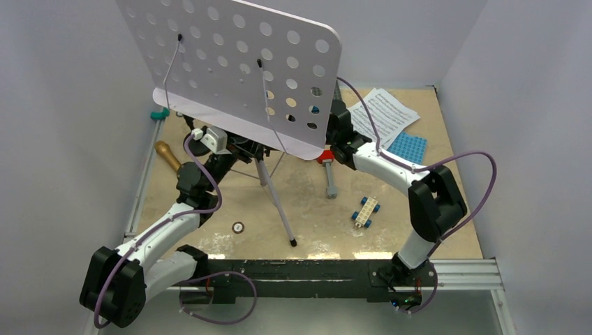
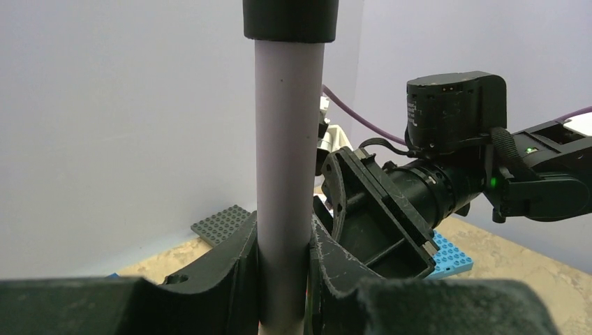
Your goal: Pack up the instrument practice props
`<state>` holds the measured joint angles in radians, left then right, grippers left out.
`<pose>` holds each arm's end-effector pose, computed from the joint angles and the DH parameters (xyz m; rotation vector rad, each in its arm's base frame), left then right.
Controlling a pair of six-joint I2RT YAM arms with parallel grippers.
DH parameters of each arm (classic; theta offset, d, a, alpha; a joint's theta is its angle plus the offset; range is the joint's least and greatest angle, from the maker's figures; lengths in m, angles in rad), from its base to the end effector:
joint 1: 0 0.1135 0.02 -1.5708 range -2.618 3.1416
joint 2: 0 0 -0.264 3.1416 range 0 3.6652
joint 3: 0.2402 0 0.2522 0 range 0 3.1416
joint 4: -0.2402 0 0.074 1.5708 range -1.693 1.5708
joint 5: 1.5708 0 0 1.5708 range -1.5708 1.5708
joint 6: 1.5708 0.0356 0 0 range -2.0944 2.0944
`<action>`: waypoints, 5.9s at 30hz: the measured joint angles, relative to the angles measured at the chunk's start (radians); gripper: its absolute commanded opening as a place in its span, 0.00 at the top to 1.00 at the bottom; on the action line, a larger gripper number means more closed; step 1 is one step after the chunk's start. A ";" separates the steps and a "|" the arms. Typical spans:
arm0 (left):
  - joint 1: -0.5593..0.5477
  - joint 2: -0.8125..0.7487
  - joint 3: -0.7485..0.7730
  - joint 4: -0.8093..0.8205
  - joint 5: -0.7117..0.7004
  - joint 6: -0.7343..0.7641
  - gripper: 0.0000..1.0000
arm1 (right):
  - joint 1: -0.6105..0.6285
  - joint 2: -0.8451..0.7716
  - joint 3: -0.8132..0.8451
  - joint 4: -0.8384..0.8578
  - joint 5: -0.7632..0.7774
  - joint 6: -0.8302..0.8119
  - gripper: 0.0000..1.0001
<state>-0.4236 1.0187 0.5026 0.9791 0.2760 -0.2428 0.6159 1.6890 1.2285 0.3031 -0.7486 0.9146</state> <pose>0.1975 -0.0997 0.3179 0.3544 1.1015 -0.7452 0.3093 0.2486 0.3049 -0.3536 2.0090 1.6918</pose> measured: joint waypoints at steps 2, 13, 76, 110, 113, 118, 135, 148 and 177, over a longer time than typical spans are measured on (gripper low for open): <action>0.000 0.000 0.000 0.000 0.000 0.000 1.00 | 0.000 0.003 0.000 -0.005 -0.006 0.001 0.62; -0.002 -0.003 0.000 -0.007 -0.010 0.003 1.00 | -0.002 0.052 0.059 -0.058 -0.104 -0.003 1.00; -0.063 -0.032 0.018 -0.095 -0.088 0.072 1.00 | -0.007 -0.042 -0.166 0.073 -0.080 0.299 0.21; -0.083 -0.037 0.018 -0.106 -0.127 0.101 1.00 | -0.028 0.077 0.047 -0.124 -0.084 0.333 1.00; -0.086 -0.037 0.018 -0.106 -0.127 0.102 1.00 | -0.026 0.054 0.048 -0.159 -0.071 0.240 0.84; -0.094 -0.037 0.018 -0.107 -0.131 0.105 1.00 | -0.029 -0.009 0.045 -0.221 -0.054 0.148 0.41; -0.104 -0.038 0.018 -0.108 -0.146 0.109 1.00 | -0.049 -0.050 -0.022 -0.173 -0.081 0.301 0.40; -0.110 -0.037 0.018 -0.107 -0.165 0.123 1.00 | -0.026 0.033 0.080 -0.234 -0.078 0.319 0.63; -0.129 -0.039 0.018 -0.112 -0.188 0.142 1.00 | 0.045 0.034 0.093 -0.302 -0.090 0.271 0.55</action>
<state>-0.5529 0.9794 0.5201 0.8669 0.0883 -0.1009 0.6609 1.7233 1.3216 0.0010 -0.8387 1.1858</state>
